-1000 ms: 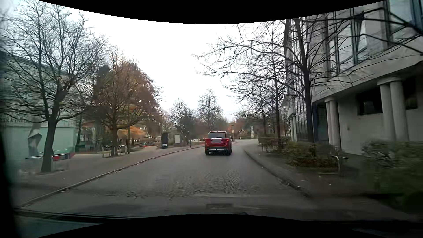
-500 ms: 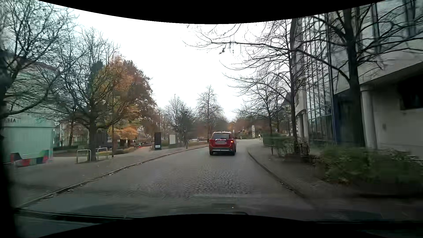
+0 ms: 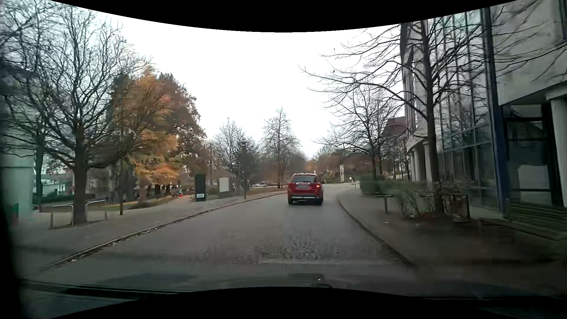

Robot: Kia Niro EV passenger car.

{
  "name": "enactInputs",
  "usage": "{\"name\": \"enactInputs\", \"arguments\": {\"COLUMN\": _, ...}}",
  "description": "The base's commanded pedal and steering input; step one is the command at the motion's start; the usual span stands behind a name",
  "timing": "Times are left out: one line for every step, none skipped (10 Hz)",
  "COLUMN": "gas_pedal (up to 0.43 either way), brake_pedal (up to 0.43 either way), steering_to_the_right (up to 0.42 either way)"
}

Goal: Follow the waypoints while adhering to traffic rules and regulations

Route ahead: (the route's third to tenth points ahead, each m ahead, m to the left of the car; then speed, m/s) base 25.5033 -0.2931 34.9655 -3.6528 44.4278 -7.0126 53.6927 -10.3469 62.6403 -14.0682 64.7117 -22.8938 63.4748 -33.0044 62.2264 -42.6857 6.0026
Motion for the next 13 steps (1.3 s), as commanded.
{"name": "enactInputs", "arguments": {"gas_pedal": 0.130, "brake_pedal": 0.000, "steering_to_the_right": -0.005}}
{"name": "enactInputs", "arguments": {"gas_pedal": 0.118, "brake_pedal": 0.000, "steering_to_the_right": -0.005}}
{"name": "enactInputs", "arguments": {"gas_pedal": 0.110, "brake_pedal": 0.000, "steering_to_the_right": -0.004}}
{"name": "enactInputs", "arguments": {"gas_pedal": 0.118, "brake_pedal": 0.000, "steering_to_the_right": -0.001}}
{"name": "enactInputs", "arguments": {"gas_pedal": 0.118, "brake_pedal": 0.000, "steering_to_the_right": 0.003}}
{"name": "enactInputs", "arguments": {"gas_pedal": 0.110, "brake_pedal": 0.000, "steering_to_the_right": 0.005}}
{"name": "enactInputs", "arguments": {"gas_pedal": 0.110, "brake_pedal": 0.000, "steering_to_the_right": 0.007}}
{"name": "enactInputs", "arguments": {"gas_pedal": 0.098, "brake_pedal": 0.000, "steering_to_the_right": 0.010}}
{"name": "enactInputs", "arguments": {"gas_pedal": 0.098, "brake_pedal": 0.000, "steering_to_the_right": 0.016}}
{"name": "enactInputs", "arguments": {"gas_pedal": 0.098, "brake_pedal": 0.000, "steering_to_the_right": 0.026}}
{"name": "enactInputs", "arguments": {"gas_pedal": 0.098, "brake_pedal": 0.000, "steering_to_the_right": 0.031}}
{"name": "enactInputs", "arguments": {"gas_pedal": 0.098, "brake_pedal": 0.000, "steering_to_the_right": 0.035}}
{"name": "enactInputs", "arguments": {"gas_pedal": 0.098, "brake_pedal": 0.000, "steering_to_the_right": 0.034}}
